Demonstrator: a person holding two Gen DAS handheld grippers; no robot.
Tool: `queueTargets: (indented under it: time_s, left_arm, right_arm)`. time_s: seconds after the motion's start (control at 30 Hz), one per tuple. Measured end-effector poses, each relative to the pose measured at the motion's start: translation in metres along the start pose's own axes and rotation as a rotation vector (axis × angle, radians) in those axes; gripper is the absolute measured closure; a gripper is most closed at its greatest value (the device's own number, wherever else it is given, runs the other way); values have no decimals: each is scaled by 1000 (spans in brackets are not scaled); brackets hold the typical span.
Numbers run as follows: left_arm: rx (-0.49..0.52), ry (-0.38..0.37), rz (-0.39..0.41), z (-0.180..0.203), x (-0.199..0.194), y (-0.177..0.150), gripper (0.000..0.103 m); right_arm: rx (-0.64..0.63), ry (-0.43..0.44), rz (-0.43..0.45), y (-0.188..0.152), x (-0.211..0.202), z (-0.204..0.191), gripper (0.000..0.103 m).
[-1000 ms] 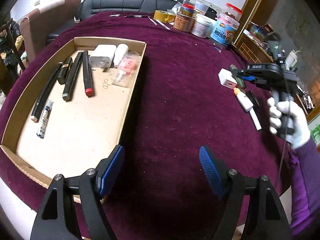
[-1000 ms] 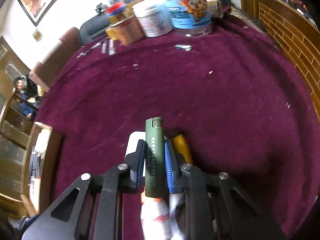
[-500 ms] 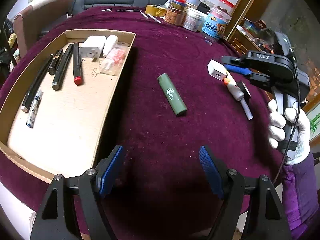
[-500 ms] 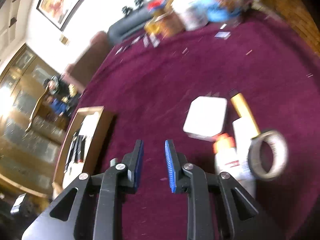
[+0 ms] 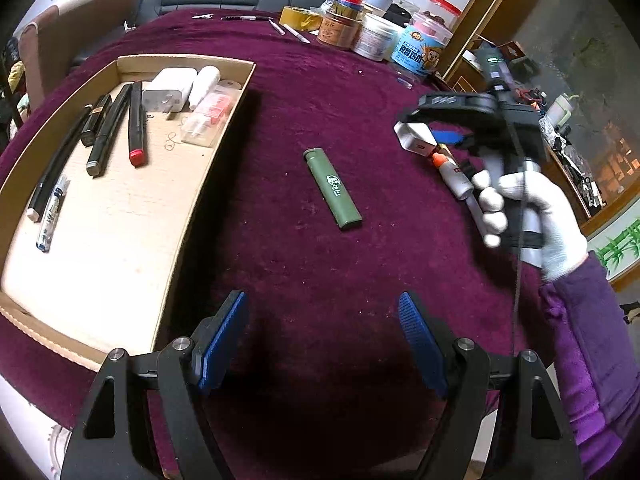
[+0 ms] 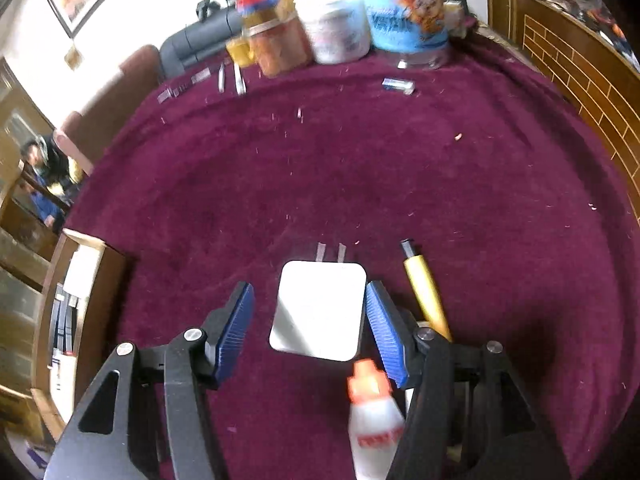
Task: Organize rigid objects
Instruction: 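Grasp the white charger with the right gripper while the left gripper grasps the green tube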
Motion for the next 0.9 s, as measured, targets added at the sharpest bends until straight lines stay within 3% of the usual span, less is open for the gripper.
queueTargets:
  time_s: [0.07,0.17,0.37,0.47,0.7,0.9]
  left_arm:
    - [5,0,1,1,1,1,31]
    - [17,22,8,1,1,3,31]
    - [17,33,-7,10,13,25,33]
    - [24,43,-3,20,24,41,49]
    - [54,164,15,33,69,77,49]
    - [129,250,22,42,94,80,48]
  right_arm:
    - [-22,-33,29,-5,-4,-4,57]
    - [12,8,55,-19,-13,-4,58]
    - [57,132,211,-49,-29,-1,57]
    - [64,158,211,-47,-29,0,57]
    - [20,131,207,-46,-27,-4,57]
    - [8,122,200,-46,-25,-6,57]
Point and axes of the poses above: each gripper's, at about its wrist camera, not at the fingertips, and x roughly the way its jaws point, z to its right, y to its top, the point moved 3 cm from there along x, roughly the way its jaws point, and after that the axes turned 5 degrees about y, right-handed, at the moved point
